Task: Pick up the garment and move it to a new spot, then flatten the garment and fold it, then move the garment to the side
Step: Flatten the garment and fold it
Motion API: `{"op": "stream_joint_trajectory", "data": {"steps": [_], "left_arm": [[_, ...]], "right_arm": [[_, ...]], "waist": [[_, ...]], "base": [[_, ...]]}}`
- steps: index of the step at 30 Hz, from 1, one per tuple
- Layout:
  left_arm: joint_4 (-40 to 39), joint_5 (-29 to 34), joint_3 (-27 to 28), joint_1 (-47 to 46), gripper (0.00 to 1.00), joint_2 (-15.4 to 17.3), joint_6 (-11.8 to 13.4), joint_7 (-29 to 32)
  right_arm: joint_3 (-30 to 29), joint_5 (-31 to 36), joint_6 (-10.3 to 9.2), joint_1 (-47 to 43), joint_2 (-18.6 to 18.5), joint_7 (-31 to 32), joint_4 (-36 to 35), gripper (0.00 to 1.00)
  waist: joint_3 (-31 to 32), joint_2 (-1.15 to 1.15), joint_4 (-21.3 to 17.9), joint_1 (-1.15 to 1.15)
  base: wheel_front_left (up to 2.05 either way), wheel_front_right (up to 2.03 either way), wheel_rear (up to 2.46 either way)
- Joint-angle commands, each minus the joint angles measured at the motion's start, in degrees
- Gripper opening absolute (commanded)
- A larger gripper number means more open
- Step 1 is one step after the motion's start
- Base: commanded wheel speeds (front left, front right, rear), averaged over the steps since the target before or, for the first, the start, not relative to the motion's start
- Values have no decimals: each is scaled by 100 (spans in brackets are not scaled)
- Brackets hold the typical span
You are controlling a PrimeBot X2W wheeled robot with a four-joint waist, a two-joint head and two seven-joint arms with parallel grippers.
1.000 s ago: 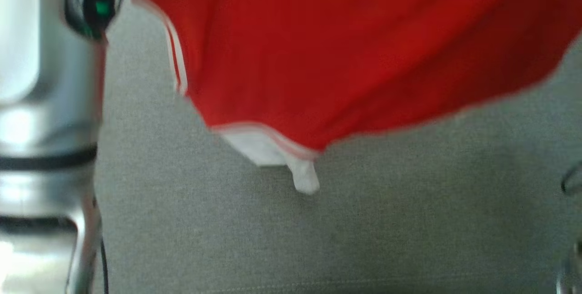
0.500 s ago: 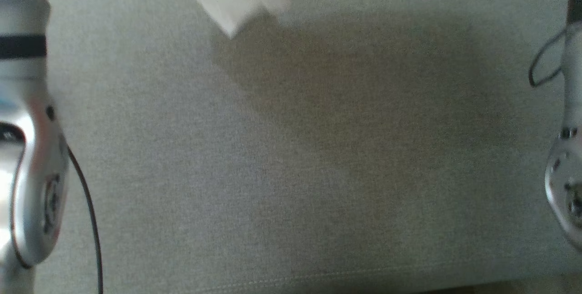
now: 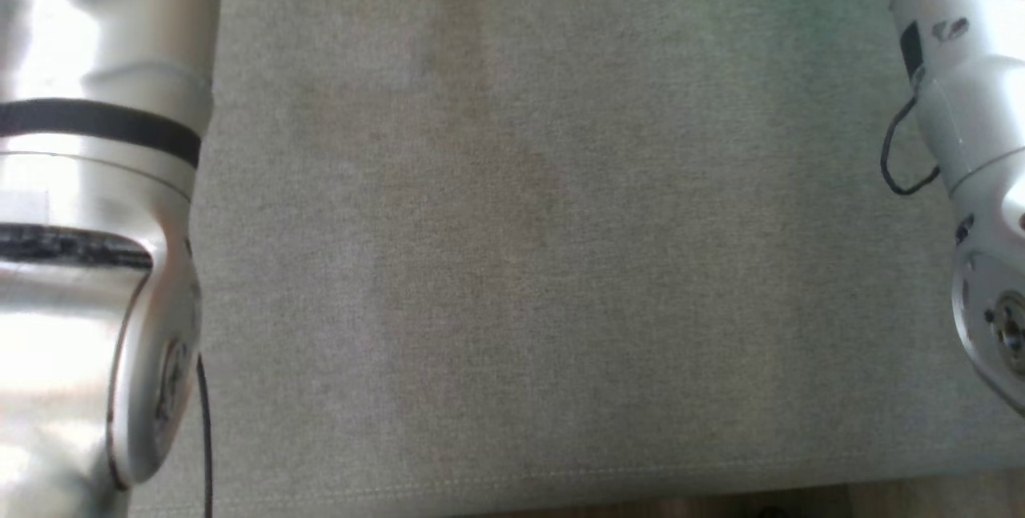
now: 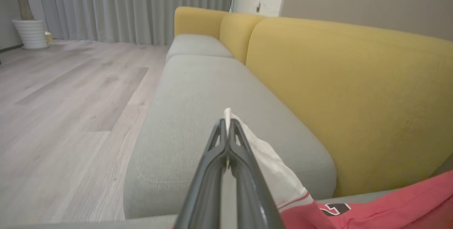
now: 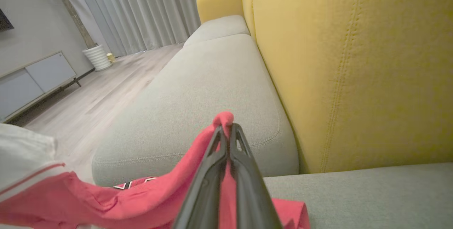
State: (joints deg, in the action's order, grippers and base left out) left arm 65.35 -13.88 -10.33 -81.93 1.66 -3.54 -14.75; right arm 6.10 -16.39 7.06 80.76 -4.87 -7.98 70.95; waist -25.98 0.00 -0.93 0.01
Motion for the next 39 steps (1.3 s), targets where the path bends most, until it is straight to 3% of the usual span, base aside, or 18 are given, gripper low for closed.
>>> {"op": "stream_joint_trajectory", "data": {"steps": [1,12,19,26,31,35,39], "left_arm": [[-111,-39,28,-108,0,193,-23,-24],[380,-187,10,54,0,187,-227,-25],[-15,-386,112,857,0,275,-344,-25],[-1566,-428,325,2925,0,309,-364,-25],[-2971,-369,445,4635,0,303,-293,-25],[-4144,-373,528,5961,0,321,-94,-12],[-5730,-339,538,7430,0,436,229,515]], "right_arm": [[70,63,43,297,164,-22,-138,0],[792,-130,43,-46,195,-234,-7,0],[1572,-753,43,-1246,138,-380,-450,0],[1947,-1691,43,-3121,-212,-580,-1296,0],[2039,-1967,43,-4223,-533,-634,-1892,0],[1886,-2093,43,-5036,-731,-606,-2262,0],[1585,-1940,43,-5912,-948,-405,-2697,0]], "waist": [[-105,0,41,-1],[230,0,-25,-1],[738,0,-76,-1],[1411,0,-62,-1],[1733,0,-86,-1],[1958,0,-93,-1],[2156,0,-68,-1]], "base": [[0,0,0],[0,0,0],[0,0,0],[0,0,0],[0,0,0],[0,0,0],[0,0,0]]}}
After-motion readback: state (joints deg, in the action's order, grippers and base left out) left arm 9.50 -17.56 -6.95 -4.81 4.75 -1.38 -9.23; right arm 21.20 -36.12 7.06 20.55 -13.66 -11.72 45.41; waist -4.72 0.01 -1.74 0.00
